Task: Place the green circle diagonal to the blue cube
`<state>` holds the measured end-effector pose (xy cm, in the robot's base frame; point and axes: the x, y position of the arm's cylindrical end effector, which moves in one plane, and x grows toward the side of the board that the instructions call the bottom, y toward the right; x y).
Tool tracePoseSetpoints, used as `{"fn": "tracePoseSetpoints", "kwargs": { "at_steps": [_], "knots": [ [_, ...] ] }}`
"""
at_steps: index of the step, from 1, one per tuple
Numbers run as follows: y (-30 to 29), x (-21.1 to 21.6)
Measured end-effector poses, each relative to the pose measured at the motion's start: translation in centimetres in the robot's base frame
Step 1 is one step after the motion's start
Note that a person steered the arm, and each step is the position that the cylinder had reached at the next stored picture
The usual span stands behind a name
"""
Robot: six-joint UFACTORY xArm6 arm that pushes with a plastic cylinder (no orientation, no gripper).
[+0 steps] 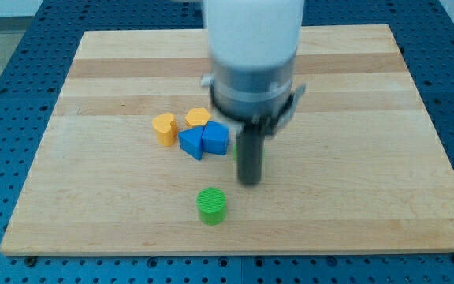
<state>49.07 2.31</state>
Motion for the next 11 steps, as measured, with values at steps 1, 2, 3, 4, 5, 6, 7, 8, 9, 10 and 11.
{"fn": "tracePoseSetpoints", "kwargs": {
  "at_steps": [1,2,3,4,5,6,7,8,9,10,11],
  "knots": [
    [0.2,-1.9],
    [0.2,0.9],
    [1.3,9.4],
    [1.2,12.8],
    [1.2,12.7],
    [0.3,12.8],
    [-2.3,12.8],
    [-7.3,12.8],
    [-8.6,12.8],
    [-6.9,9.6],
    [-3.0,1.3]
  ]
}}
